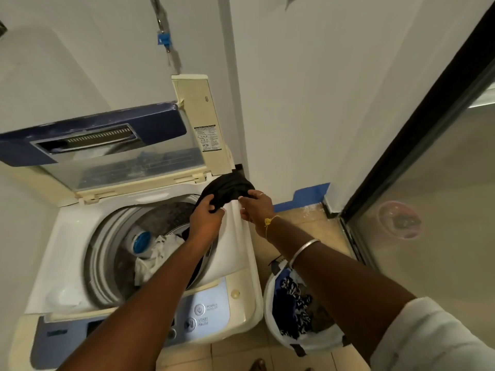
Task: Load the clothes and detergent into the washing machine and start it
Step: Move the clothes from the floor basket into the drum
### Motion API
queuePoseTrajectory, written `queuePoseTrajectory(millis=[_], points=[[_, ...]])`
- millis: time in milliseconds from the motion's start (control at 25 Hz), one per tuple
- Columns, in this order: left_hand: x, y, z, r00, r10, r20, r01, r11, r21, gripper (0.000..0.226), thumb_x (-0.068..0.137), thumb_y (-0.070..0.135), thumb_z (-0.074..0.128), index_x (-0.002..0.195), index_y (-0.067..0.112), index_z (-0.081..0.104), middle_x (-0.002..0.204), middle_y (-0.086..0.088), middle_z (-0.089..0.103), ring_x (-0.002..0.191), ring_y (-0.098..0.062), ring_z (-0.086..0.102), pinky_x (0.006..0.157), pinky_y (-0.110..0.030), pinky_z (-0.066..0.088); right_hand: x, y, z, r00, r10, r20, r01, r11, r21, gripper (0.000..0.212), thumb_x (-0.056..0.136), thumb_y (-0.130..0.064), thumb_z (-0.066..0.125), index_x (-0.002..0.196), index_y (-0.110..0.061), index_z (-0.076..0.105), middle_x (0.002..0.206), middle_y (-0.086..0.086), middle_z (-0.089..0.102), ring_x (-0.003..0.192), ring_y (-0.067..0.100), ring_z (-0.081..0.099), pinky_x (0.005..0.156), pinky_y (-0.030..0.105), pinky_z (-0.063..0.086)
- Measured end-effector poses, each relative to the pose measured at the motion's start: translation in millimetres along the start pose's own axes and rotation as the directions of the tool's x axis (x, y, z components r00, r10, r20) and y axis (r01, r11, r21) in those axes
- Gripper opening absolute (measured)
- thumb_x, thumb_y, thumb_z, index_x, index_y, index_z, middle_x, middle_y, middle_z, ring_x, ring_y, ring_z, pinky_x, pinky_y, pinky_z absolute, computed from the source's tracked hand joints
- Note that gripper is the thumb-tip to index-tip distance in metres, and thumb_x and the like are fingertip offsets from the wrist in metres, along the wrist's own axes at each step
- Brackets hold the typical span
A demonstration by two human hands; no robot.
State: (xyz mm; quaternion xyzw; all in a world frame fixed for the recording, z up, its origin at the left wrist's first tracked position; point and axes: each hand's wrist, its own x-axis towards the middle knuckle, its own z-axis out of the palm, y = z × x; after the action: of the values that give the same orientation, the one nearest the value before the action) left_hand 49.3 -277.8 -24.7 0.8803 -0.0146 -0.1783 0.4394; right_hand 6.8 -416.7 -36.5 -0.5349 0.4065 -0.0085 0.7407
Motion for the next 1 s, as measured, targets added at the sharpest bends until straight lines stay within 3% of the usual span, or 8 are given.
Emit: queuePoseTrajectory(millis=[80, 160, 320, 480, 600, 680, 800, 1000], points=[[16.2, 5.5, -0.2, 0.993, 0.114, 0.000, -0.113, 0.985, 0.133, 0.063, 0.093, 0.011, 0.065, 0.151, 0.018, 0.041, 0.129, -0.010, 0.063, 0.115, -0.026, 0.061, 0.096, -0.031, 0.045, 19.6, -2.4, 11.4, 0.998, -0.056, 0.002, 0.056, 0.992, -0.111, 0.060, 0.087, -0.021, 0.073, 0.142, -0.015, 0.049, 0.132, 0.012, 0.061, 0.112, 0.028, 0.063, 0.097, 0.045, 0.056], [32.9, 8.2, 2.3, 0.978, 0.206, 0.035, -0.209, 0.953, 0.218, 0.061, 0.093, 0.008, 0.063, 0.150, 0.016, 0.042, 0.130, -0.011, 0.064, 0.118, -0.029, 0.061, 0.099, -0.034, 0.046, 38.2, -4.2, 18.0, 0.993, -0.115, -0.013, 0.109, 0.967, -0.231, 0.058, 0.083, -0.028, 0.077, 0.136, -0.016, 0.057, 0.127, 0.009, 0.064, 0.114, 0.029, 0.063, 0.099, 0.045, 0.054], [50.8, 10.5, 9.6, 0.966, 0.260, -0.011, -0.245, 0.922, 0.299, 0.024, 0.094, 0.014, 0.061, 0.118, 0.014, 0.064, 0.106, -0.009, 0.070, 0.101, -0.028, 0.066, 0.085, -0.034, 0.049, 29.8, -15.3, 25.2, 0.921, -0.390, -0.016, 0.325, 0.790, -0.520, 0.018, 0.090, -0.019, 0.070, 0.106, -0.011, 0.068, 0.101, 0.002, 0.068, 0.089, 0.013, 0.063, 0.081, 0.021, 0.046], [32.8, -9.6, -17.0, 0.982, 0.145, -0.118, -0.130, 0.984, 0.124, 0.007, 0.095, 0.014, 0.057, 0.097, 0.015, 0.064, 0.089, -0.004, 0.067, 0.084, -0.023, 0.063, 0.078, -0.038, 0.052, -21.1, -6.7, 54.0, 0.820, -0.538, 0.194, 0.555, 0.666, -0.499, 0.007, 0.094, -0.014, 0.064, 0.096, -0.020, 0.062, 0.083, -0.010, 0.059, 0.073, -0.002, 0.055, 0.069, 0.006, 0.041], [20.8, -55.8, -65.4, 0.977, 0.038, -0.211, -0.006, 0.989, 0.150, 0.007, 0.090, 0.015, 0.061, 0.094, 0.016, 0.066, 0.085, -0.007, 0.069, 0.080, -0.028, 0.066, 0.077, -0.041, 0.055, -33.3, 14.4, 91.3, 0.735, -0.506, 0.450, 0.677, 0.520, -0.520, 0.001, 0.094, -0.018, 0.062, 0.095, -0.017, 0.062, 0.091, -0.003, 0.061, 0.081, 0.007, 0.057, 0.075, 0.012, 0.042], [17.6, -85.1, -99.0, 0.975, -0.048, -0.215, 0.101, 0.964, 0.246, 0.007, 0.085, 0.009, 0.063, 0.087, 0.009, 0.070, 0.080, -0.014, 0.071, 0.078, -0.032, 0.068, 0.075, -0.043, 0.055, -34.6, 25.8, 117.8, 0.736, -0.320, 0.597, 0.667, 0.497, -0.556, 0.019, 0.093, -0.019, 0.063, 0.110, -0.011, 0.066, 0.097, 0.004, 0.067, 0.091, 0.018, 0.063, 0.086, 0.025, 0.049], [16.2, -113.5, -130.6, 0.958, -0.177, -0.223, 0.235, 0.934, 0.270, 0.013, 0.083, 0.007, 0.063, 0.091, 0.007, 0.074, 0.085, -0.018, 0.073, 0.086, -0.037, 0.070, 0.078, -0.044, 0.056, -42.4, 35.0, 138.5, 0.758, -0.134, 0.639, 0.613, 0.482, -0.626, 0.041, 0.091, -0.020, 0.065, 0.131, -0.010, 0.060, 0.111, 0.014, 0.072, 0.106, 0.030, 0.066, 0.099, 0.036, 0.051], [5.6, -84.3, -111.6, 0.963, -0.110, -0.246, 0.131, 0.989, 0.067, 0.021, 0.089, 0.025, 0.061, 0.105, 0.021, 0.074, 0.093, -0.003, 0.074, 0.085, -0.025, 0.069, 0.078, -0.036, 0.054, -39.2, 17.1, 99.9, 0.786, -0.436, 0.439, 0.618, 0.580, -0.530, 0.016, 0.095, -0.017, 0.058, 0.107, -0.011, 0.067, 0.092, 0.007, 0.070, 0.088, 0.021, 0.065, 0.080, 0.025, 0.046]])
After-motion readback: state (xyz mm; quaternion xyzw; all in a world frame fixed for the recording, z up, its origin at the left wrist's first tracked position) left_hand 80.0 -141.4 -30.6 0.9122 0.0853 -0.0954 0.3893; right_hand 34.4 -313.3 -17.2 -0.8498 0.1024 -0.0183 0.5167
